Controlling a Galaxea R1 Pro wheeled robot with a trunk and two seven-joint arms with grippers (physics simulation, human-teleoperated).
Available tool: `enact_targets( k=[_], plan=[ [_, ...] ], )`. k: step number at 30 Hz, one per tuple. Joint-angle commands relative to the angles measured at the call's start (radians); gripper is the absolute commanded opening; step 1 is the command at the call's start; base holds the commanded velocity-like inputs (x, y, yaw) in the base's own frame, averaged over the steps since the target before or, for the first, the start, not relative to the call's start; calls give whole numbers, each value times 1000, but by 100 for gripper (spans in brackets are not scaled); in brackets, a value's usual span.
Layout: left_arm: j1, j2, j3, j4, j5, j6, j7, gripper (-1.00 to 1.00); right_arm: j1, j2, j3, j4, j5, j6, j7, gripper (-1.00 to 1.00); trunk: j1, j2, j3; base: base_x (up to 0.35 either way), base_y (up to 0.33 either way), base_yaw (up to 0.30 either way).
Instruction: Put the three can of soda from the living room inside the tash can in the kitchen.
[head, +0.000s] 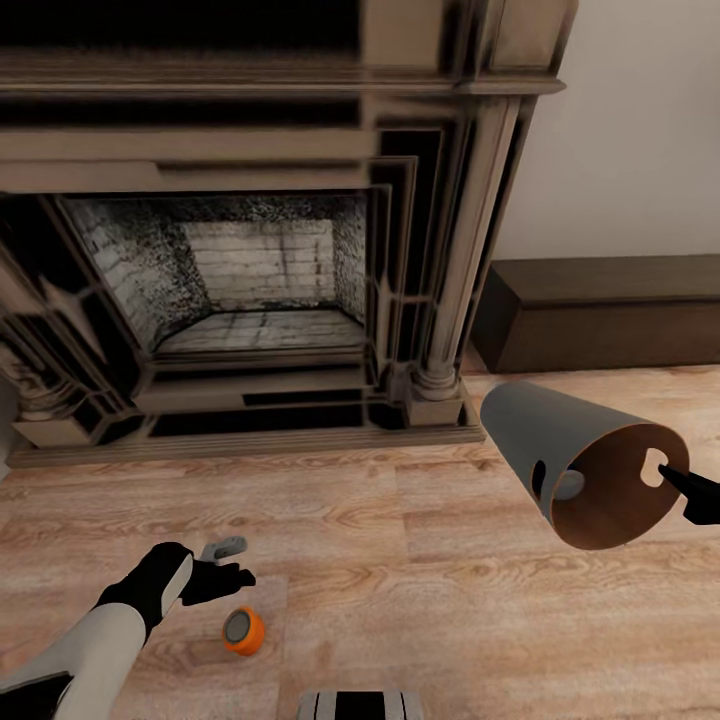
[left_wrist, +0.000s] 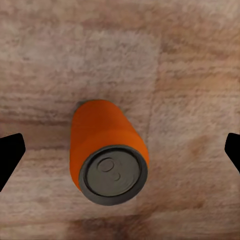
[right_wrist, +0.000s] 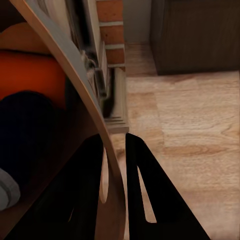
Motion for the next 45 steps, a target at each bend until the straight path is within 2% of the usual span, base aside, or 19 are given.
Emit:
enact_targets(
  k=[1, 3, 21, 30, 45],
  plan=[
    [0, 0, 0, 0, 0, 0, 0, 100, -1, 0, 0, -1, -8, 5, 4, -100, 0, 0, -4, 0, 0, 0],
    [0, 0, 0, 0, 0, 0, 0, 100, -1, 0, 1, -1, -8, 4, 4, -100, 0, 0, -4, 0, 0, 0],
    [0, -2, 0, 1, -1, 0, 0, 100, -1, 0, 3, -1, -8, 2, 4, -100, 8, -5, -73, 0, 0, 0],
    [0, -2, 0, 0, -1, -1, 0, 100, -1, 0, 3, -1, -8, 0, 5, -100, 8, -5, -73, 0, 0, 0],
    [0, -16, 0, 1, -2, -2, 0, 100, -1, 0, 3, -1, -9, 0, 8, -100, 15, -8, -128, 0, 0, 0]
  ],
)
